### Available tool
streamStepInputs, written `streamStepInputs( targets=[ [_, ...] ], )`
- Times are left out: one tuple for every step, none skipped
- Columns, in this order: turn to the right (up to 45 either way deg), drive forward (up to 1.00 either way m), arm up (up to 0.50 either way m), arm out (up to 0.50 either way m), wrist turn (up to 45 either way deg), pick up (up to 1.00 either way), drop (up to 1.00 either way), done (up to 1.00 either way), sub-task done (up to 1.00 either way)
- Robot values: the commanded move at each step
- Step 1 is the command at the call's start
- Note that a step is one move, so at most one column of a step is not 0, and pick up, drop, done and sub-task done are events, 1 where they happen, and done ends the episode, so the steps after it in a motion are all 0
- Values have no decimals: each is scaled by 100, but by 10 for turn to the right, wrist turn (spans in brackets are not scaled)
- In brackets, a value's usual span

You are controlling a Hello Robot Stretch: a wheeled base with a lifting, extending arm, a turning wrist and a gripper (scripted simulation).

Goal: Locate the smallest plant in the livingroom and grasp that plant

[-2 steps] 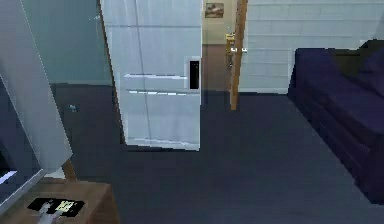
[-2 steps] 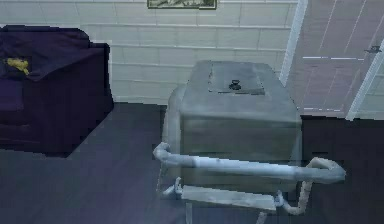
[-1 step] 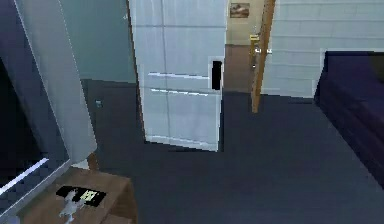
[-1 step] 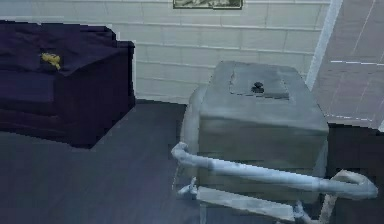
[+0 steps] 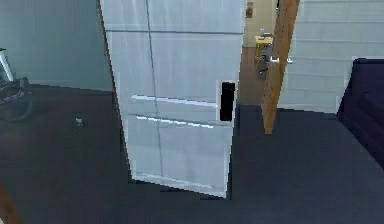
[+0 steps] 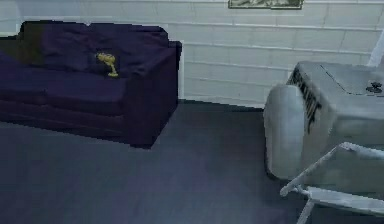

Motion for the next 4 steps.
streamStepInputs(
  targets=[
    [120, 0, 0, 0, 0, 0, 0, 0, 0],
    [0, 60, 0, 0, 0, 0, 0, 0, 0],
    [-450, 0, 0, 0, 0, 0, 0, 0, 0],
    [-270, 0, 0, 0, 0, 0, 0, 0, 0]
  ],
)
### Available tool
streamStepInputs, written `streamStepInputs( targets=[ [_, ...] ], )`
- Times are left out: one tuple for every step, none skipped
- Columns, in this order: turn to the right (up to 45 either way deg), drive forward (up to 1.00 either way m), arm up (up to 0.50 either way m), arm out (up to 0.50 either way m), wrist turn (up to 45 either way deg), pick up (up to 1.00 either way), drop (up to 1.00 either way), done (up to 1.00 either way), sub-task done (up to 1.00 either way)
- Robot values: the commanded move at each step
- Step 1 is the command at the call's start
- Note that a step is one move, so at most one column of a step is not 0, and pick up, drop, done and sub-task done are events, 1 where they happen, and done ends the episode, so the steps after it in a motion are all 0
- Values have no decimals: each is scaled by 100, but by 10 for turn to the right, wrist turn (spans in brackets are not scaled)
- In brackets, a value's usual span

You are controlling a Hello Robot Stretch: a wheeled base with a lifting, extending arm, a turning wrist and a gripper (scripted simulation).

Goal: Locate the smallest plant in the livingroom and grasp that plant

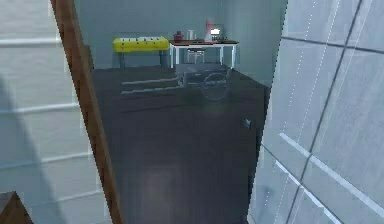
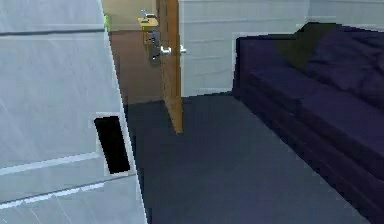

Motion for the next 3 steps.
streamStepInputs(
  targets=[
    [0, 75, 0, 0, 0, 0, 0, 0, 0],
    [-180, 0, 0, 0, 0, 0, 0, 0, 0],
    [0, 45, 0, 0, 0, 0, 0, 0, 0]
  ],
)
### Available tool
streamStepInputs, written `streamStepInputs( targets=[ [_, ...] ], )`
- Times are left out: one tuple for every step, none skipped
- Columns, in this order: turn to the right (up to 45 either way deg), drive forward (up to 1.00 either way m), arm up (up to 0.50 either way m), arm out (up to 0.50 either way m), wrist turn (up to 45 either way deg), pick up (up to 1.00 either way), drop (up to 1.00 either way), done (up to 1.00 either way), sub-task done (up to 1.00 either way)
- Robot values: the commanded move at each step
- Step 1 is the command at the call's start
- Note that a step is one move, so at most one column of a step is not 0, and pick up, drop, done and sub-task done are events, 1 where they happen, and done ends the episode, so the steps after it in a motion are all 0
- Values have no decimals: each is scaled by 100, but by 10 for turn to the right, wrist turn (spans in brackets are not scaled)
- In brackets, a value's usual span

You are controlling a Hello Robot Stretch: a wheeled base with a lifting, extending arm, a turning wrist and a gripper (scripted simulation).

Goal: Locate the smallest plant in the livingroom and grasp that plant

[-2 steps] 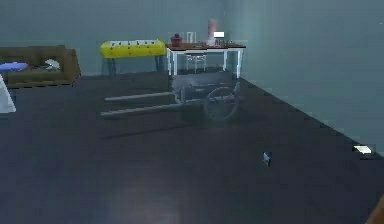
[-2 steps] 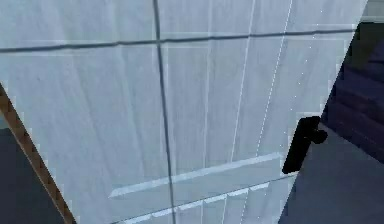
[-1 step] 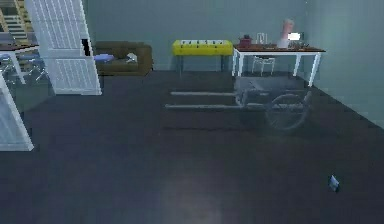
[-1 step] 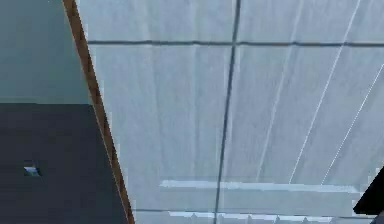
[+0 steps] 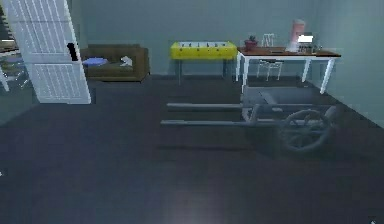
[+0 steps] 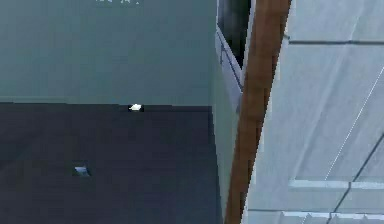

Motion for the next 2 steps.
streamStepInputs(
  targets=[
    [0, 30, 0, 0, 0, 0, 0, 0, 0],
    [-450, 0, 0, 0, 0, 0, 0, 0, 0]
  ],
)
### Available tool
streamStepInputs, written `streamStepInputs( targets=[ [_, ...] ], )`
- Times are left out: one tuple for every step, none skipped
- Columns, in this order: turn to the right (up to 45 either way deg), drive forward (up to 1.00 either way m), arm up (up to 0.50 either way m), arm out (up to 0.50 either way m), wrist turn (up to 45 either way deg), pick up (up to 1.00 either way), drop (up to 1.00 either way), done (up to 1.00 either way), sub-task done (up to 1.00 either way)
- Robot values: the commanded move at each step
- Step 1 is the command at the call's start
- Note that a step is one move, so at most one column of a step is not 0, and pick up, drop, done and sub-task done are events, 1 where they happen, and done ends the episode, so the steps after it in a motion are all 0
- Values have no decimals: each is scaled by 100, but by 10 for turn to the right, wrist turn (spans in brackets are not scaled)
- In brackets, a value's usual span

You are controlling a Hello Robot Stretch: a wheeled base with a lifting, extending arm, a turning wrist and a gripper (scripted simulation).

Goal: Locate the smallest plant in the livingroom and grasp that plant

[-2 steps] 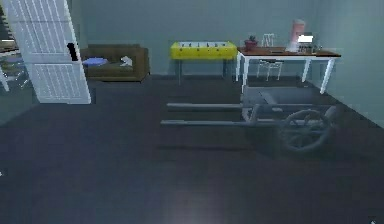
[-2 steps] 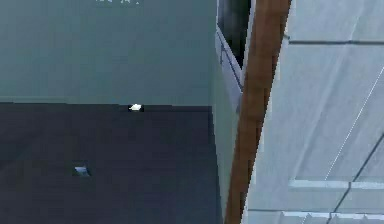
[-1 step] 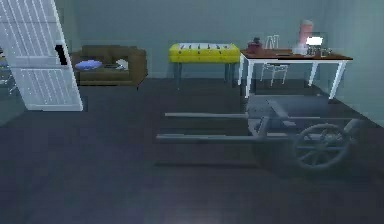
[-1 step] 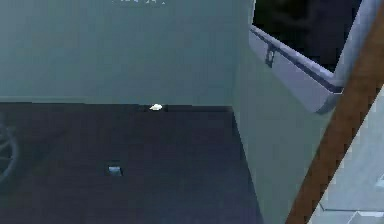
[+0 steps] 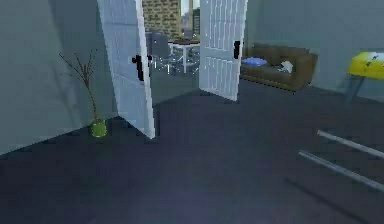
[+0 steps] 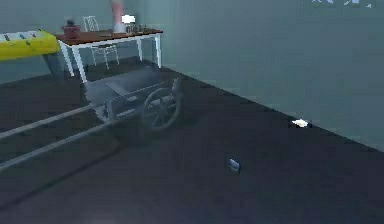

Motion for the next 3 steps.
streamStepInputs(
  targets=[
    [-360, 0, 0, 0, 0, 0, 0, 0, 0],
    [0, 100, 0, 0, 0, 0, 0, 0, 0],
    [0, 65, 0, 0, 0, 0, 0, 0, 0]
  ],
)
